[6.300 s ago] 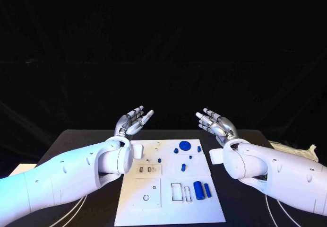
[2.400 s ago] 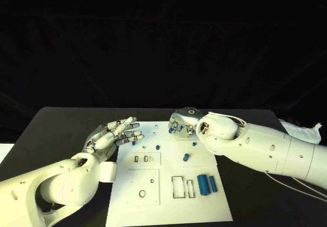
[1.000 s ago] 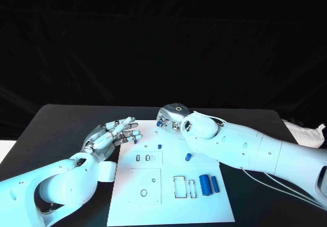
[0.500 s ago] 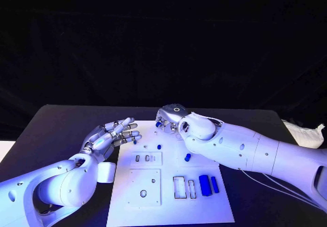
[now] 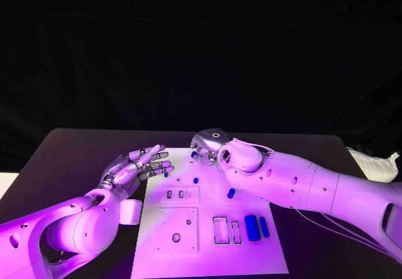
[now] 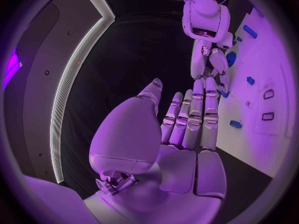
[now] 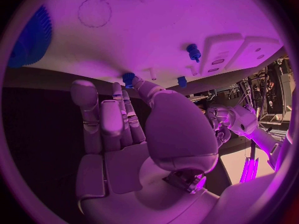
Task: Assemble the parts on the task board
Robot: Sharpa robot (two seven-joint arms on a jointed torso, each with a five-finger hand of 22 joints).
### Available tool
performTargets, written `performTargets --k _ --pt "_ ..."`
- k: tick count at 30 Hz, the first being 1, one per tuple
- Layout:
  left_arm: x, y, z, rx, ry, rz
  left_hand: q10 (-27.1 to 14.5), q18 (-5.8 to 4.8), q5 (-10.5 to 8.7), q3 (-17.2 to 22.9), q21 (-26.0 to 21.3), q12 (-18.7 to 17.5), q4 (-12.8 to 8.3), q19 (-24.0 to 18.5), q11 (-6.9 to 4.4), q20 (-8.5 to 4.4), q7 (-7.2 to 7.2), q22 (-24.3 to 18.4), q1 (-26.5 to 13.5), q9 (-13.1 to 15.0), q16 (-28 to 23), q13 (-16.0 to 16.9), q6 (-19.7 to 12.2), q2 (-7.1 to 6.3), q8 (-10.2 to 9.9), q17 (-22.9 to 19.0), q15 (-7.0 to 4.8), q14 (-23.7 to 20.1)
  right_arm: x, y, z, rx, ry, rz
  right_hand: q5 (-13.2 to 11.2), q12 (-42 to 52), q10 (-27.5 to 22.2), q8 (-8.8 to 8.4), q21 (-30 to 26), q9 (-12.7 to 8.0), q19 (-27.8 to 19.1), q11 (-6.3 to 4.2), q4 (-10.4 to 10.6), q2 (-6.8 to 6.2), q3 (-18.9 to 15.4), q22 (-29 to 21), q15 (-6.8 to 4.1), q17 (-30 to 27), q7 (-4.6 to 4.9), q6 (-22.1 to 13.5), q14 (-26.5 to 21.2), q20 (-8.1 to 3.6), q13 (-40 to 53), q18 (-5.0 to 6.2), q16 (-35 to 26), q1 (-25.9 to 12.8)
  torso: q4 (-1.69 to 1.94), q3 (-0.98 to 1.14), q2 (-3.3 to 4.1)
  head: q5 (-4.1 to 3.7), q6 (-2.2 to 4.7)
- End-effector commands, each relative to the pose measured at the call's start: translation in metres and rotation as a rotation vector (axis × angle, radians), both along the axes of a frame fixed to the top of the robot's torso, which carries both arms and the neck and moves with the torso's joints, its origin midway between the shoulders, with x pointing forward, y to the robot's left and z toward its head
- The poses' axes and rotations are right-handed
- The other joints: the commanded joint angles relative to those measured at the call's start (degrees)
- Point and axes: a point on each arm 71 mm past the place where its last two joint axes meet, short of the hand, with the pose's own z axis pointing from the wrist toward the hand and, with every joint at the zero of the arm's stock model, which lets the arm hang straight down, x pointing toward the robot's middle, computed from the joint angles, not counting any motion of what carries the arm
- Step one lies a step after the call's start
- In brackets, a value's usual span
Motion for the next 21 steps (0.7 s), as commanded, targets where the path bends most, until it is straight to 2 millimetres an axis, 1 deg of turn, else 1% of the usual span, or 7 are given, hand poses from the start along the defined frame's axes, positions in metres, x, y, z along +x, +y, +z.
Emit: performTargets --k 1,3,9,11,15,18,21 --pt "0.000 -0.002 0.002 -0.012 -0.004 -0.017 0.23 0.48 -0.17 0.06 -0.44 -0.44 -0.75 0.51 0.14 0.07 0.36 -0.18 0.37 -0.05 -0.56 -0.04 0.44 0.87 -0.32 0.13 0.17 -0.53 0.000 -0.003 0.001 0.007 -0.017 -0.041 -0.16 -0.29 -3.18 -0.05 -2.27 -0.27 -2.05 0.94 0.29 -1.50 -1.29 -3.34 0.60 -2.84 0.89 -3.75 -0.31 0.56 0.04 0.61 -1.87 0.29 0.01 0.01 0.03 -0.07 0.11" --pt "0.000 -0.002 0.001 -0.012 -0.003 -0.018 0.19 0.48 -0.16 0.20 -0.53 -0.51 -1.00 0.55 0.15 0.08 0.37 -0.23 0.54 -0.05 -0.68 -0.05 0.43 1.01 -0.35 0.18 0.18 -0.57 -0.001 -0.006 0.003 0.027 -0.023 -0.054 -0.17 -0.29 -4.18 0.03 -3.22 -0.11 -2.92 1.55 0.52 -1.89 -2.05 -4.73 1.04 -4.23 1.75 -4.01 -0.83 0.90 0.11 0.85 -2.75 0.46 0.02 0.06 0.03 -0.19 0.25" --pt "0.001 0.000 0.001 -0.010 -0.003 -0.015 0.17 0.48 -0.15 0.25 -0.56 -0.54 -1.08 0.56 0.16 0.08 0.37 -0.25 0.59 -0.05 -0.73 -0.05 0.42 1.05 -0.36 0.20 0.18 -0.58 -0.012 -0.027 0.011 0.114 -0.009 -0.072 0.18 0.71 -2.40 0.71 -2.81 0.45 -2.77 1.21 0.99 -1.52 -2.65 -4.25 0.94 -3.91 1.46 -2.33 -0.54 1.25 0.67 0.96 -2.31 1.56 -0.17 0.07 0.02 -0.21 0.40" --pt "0.001 0.001 0.001 -0.009 -0.002 -0.014 0.17 0.49 -0.16 0.25 -0.56 -0.54 -1.09 0.57 0.16 0.08 0.36 -0.25 0.59 -0.06 -0.74 -0.05 0.41 1.05 -0.37 0.21 0.18 -0.59 -0.017 -0.040 0.017 0.153 0.012 -0.086 0.76 1.93 0.57 0.90 -1.59 0.65 -1.84 0.59 1.31 -1.38 -2.48 -2.59 0.52 -1.81 1.00 -1.39 0.20 1.05 1.23 0.75 -0.82 1.73 -0.39 0.08 -0.03 -0.13 0.46" --pt "0.001 0.002 0.001 -0.009 -0.001 -0.014 0.17 0.49 -0.16 0.25 -0.56 -0.54 -1.09 0.57 0.16 0.08 0.36 -0.25 0.59 -0.06 -0.74 -0.05 0.41 1.05 -0.37 0.21 0.18 -0.59 -0.026 -0.072 0.025 0.227 0.095 -0.143 7.03 7.15 11.23 0.84 4.16 0.79 2.32 -1.82 2.73 -3.30 -4.33 5.77 -1.25 6.58 -0.65 -0.39 2.10 -0.57 4.11 -0.56 4.70 0.09 -0.97 0.08 -0.18 -0.29 0.30" --pt "0.000 0.002 0.001 -0.008 0.000 -0.015 0.16 0.49 -0.16 0.26 -0.57 -0.55 -1.12 0.58 0.15 0.08 0.35 -0.26 0.60 -0.06 -0.75 -0.05 0.41 1.06 -0.37 0.21 0.19 -0.59 -0.031 -0.096 0.027 0.263 0.157 -0.181 8.71 11.90 16.31 0.62 8.45 0.84 5.15 -3.46 3.89 -4.51 -8.06 11.97 -2.75 10.69 -2.01 0.11 2.88 -2.22 8.42 -1.65 7.57 -0.77 -1.39 0.02 -0.25 -0.08 0.51" --pt "0.001 0.002 0.001 -0.009 0.001 -0.016 0.16 0.49 -0.16 0.26 -0.57 -0.55 -1.12 0.58 0.15 0.08 0.35 -0.26 0.60 -0.06 -0.75 -0.05 0.41 1.06 -0.37 0.21 0.19 -0.59 -0.034 -0.112 0.027 0.272 0.193 -0.202 9.82 21.48 17.91 0.34 11.60 0.77 6.84 -3.76 5.24 -4.49 -13.32 16.74 -3.08 15.17 -2.37 -0.22 3.43 -2.73 18.35 -2.51 10.44 -1.04 -1.66 0.09 -0.24 -0.20 0.83"
